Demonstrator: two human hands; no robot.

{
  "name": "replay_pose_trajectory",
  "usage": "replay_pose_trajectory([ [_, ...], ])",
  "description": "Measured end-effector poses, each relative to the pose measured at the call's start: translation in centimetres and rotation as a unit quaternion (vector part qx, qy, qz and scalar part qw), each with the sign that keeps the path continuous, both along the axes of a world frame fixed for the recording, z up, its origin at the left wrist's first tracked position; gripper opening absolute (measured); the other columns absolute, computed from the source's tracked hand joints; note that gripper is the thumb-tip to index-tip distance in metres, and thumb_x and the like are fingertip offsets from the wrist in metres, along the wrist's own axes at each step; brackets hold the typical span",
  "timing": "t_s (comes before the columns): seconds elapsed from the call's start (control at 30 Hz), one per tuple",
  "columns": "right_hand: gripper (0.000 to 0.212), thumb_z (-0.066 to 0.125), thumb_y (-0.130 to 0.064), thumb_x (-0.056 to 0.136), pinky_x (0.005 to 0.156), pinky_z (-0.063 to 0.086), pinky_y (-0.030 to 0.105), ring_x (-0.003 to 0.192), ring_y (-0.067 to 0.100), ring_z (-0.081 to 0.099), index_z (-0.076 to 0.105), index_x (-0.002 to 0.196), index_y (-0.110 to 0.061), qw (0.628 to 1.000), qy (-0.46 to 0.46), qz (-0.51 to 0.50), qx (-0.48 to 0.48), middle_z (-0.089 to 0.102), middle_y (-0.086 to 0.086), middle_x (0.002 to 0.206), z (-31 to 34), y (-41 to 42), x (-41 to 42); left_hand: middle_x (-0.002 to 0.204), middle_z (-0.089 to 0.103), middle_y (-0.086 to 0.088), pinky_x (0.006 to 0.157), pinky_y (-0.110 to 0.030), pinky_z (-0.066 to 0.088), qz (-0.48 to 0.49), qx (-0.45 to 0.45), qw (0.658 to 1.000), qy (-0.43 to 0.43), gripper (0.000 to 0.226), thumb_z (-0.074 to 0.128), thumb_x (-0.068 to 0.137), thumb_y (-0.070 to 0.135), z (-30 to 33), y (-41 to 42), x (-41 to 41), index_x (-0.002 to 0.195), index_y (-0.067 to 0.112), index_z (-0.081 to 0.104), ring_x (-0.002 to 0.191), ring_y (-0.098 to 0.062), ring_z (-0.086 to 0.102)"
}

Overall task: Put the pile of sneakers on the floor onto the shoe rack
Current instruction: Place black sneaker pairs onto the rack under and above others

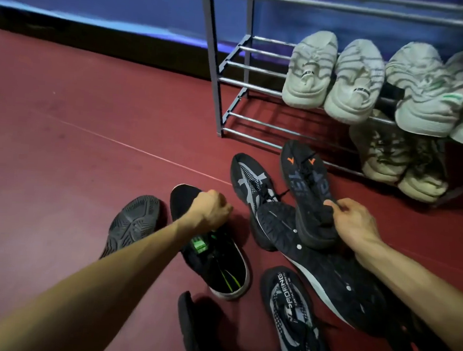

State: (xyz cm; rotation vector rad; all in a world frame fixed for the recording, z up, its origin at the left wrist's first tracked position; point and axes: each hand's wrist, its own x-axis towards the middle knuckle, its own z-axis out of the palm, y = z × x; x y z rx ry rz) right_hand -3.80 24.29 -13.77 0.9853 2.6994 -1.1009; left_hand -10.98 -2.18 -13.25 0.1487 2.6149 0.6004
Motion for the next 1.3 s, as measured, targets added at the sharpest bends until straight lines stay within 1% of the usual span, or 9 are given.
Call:
replay_pose_trajectory([
  [0.17,0.025,0.053,-0.025,0.094,0.094,0.05,0.039,0.106,0.028,0.065,0.073,0.108,-0.019,0.997,-0.011,0.008,-0.072,0.073,0.004,0.108,-1.7,1.4,0.7,0.102,0.067,-0.029,0.079,-0.039,0.052,-0.033,0.044,0.998,-0.034,0.033,0.044,0.088,0.025,-0.7,4.7,2.6,0.09,-0.003,0.062,0.094,-0.044,0.064],
  [0.3,0.033,0.043,-0.006,0.096,0.082,0.05,0.032,0.089,0.024,0.063,0.062,0.122,-0.009,0.925,0.063,-0.105,-0.359,0.068,0.009,0.098,-1.0,2.9,1.6,0.112,0.063,-0.031,0.085,-0.041,0.049,-0.015,0.015,1.0,-0.012,0.041,0.045,0.088,0.031,-1.8,6.3,2.9,0.105,-0.004,0.058,0.103,-0.046,0.06],
  [0.37,0.039,0.036,0.008,0.091,0.082,0.05,0.035,0.088,0.03,0.062,0.057,0.122,-0.004,0.915,0.057,-0.122,-0.38,0.066,0.017,0.098,-0.4,4.0,2.4,0.113,0.063,-0.031,0.085,-0.041,0.048,-0.021,0.0,1.0,0.016,0.04,0.045,0.089,0.031,-2.2,6.1,2.6,0.106,-0.002,0.057,0.104,-0.047,0.059],
  [0.53,0.034,0.039,0.012,0.087,0.057,0.049,0.018,0.064,0.013,0.062,0.065,0.106,0.001,0.982,-0.052,-0.032,-0.178,0.071,0.009,0.081,-0.4,6.4,4.6,0.105,0.064,-0.032,0.077,-0.043,0.046,-0.04,-0.005,0.992,0.123,0.027,0.045,0.089,0.03,-1.6,6.2,2.6,0.095,0.004,0.051,0.096,-0.049,0.06],
  [0.7,0.023,0.055,-0.008,0.079,0.086,0.049,0.03,0.104,0.03,0.065,0.07,0.096,-0.011,0.979,-0.162,0.04,0.119,0.072,0.014,0.106,1.0,8.8,6.4,0.098,0.065,-0.028,0.074,-0.042,0.047,-0.088,0.041,0.98,0.171,0.027,0.044,0.088,0.031,-0.5,9.5,3.9,0.081,0.006,0.052,0.09,-0.047,0.06],
  [0.87,0.04,0.071,-0.031,0.082,0.086,0.047,0.029,0.109,0.026,0.06,0.061,0.112,-0.006,0.931,-0.343,0.102,0.076,0.06,0.004,0.109,0.9,9.3,8.4,0.131,0.045,-0.021,0.106,-0.052,0.03,-0.184,-0.115,0.972,0.095,0.06,0.052,0.076,0.05,-1.6,11.5,4.4,0.122,0.011,0.051,0.124,-0.04,0.038],
  [0.97,0.025,0.071,-0.022,0.082,0.084,0.05,0.033,0.101,0.026,0.063,0.064,0.101,-0.006,0.953,-0.269,0.089,0.102,0.068,0.014,0.11,-0.1,9.6,9.1,0.143,0.035,-0.009,0.109,-0.056,0.023,-0.248,-0.133,0.957,0.068,0.079,0.062,0.07,0.058,-1.5,11.3,3.6,0.136,0.021,0.04,0.135,-0.031,0.027],
  [1.1,0.009,0.068,-0.014,0.084,0.067,0.044,0.03,0.076,0.02,0.057,0.06,0.088,-0.014,0.983,-0.157,0.086,0.038,0.059,-0.002,0.072,-0.1,10.5,9.4,0.134,0.04,-0.006,0.103,-0.051,0.029,-0.287,-0.185,0.938,0.053,0.105,0.075,0.053,0.066,0.0,10.3,1.8,0.139,0.021,0.036,0.128,-0.028,0.032],
  [1.3,0.011,0.068,-0.013,0.084,0.069,0.036,0.025,0.073,0.017,0.052,0.059,0.087,-0.018,0.998,-0.004,0.035,0.043,0.056,0.0,0.074,0.6,11.2,7.4,0.104,0.058,-0.001,0.084,-0.025,0.046,-0.266,-0.022,0.964,0.005,0.07,0.092,0.045,0.039,1.3,7.1,1.0,0.107,0.021,0.065,0.103,-0.024,0.058],
])
